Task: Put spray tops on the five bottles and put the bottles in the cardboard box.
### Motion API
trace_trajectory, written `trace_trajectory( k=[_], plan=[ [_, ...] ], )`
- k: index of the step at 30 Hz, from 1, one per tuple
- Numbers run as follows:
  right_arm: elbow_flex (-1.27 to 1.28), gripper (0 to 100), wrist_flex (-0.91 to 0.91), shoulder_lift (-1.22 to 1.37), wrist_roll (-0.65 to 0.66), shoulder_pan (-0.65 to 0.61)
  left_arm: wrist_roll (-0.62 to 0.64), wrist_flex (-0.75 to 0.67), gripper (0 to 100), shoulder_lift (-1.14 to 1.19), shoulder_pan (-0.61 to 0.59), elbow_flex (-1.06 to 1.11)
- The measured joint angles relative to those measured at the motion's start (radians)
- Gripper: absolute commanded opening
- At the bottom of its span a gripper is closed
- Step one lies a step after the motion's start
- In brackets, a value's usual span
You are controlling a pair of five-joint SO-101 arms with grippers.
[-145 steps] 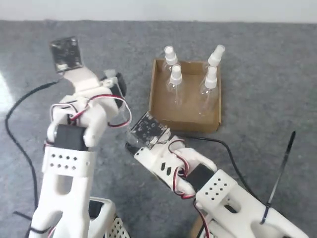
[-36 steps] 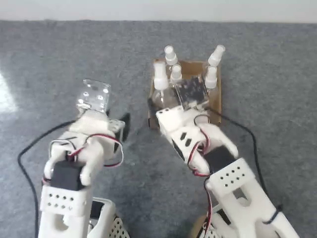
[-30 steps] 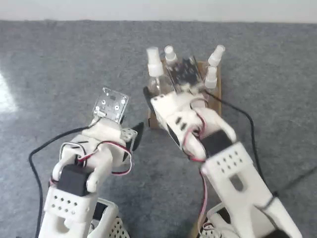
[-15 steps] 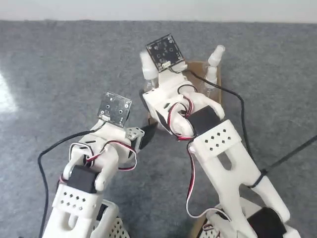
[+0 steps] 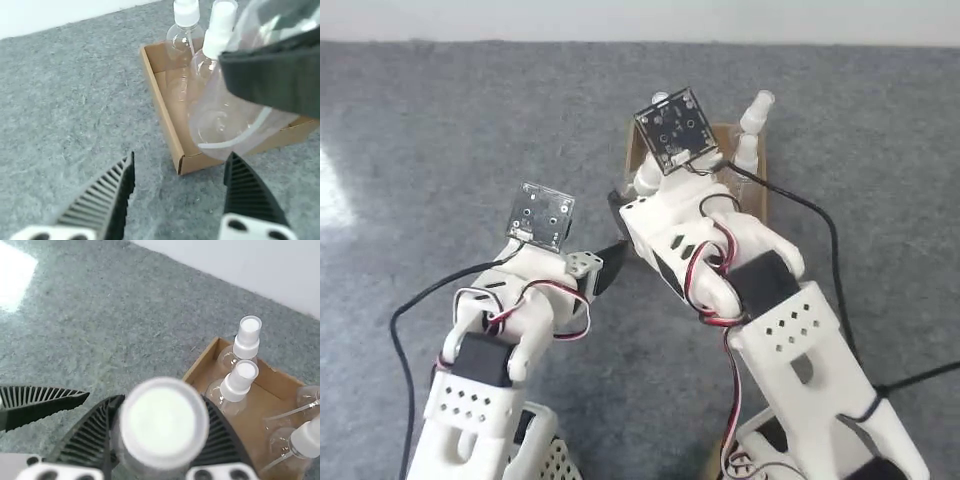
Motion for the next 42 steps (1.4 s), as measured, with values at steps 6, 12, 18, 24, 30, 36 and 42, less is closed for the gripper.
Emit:
trace_trajectory(
  k=[6,12,18,24,30,36,42],
  plan=[
    [0.002,0.6,-0.091,0.094,0.043,0.087,0.000,0.000,11,0.002,-0.141,0.000],
    [0.002,0.6,-0.112,0.203,0.054,0.127,0.000,-0.011,4,0.002,-0.298,0.044],
    [0.002,0.6,-0.157,0.227,0.054,0.124,0.000,-0.114,4,0.002,-0.338,0.133],
    [0.000,0.6,-0.167,0.336,0.054,0.126,0.000,-0.127,4,0.002,-0.338,0.135],
    [-0.061,0.6,-0.167,0.430,0.054,0.124,0.000,-0.127,4,0.002,-0.338,0.135],
    [-0.069,0.6,-0.167,0.497,0.057,0.126,0.000,-0.127,4,0.002,-0.336,0.135],
    [-0.069,0.6,-0.175,0.546,0.057,0.132,0.000,-0.127,4,0.002,-0.338,0.135]
  ],
)
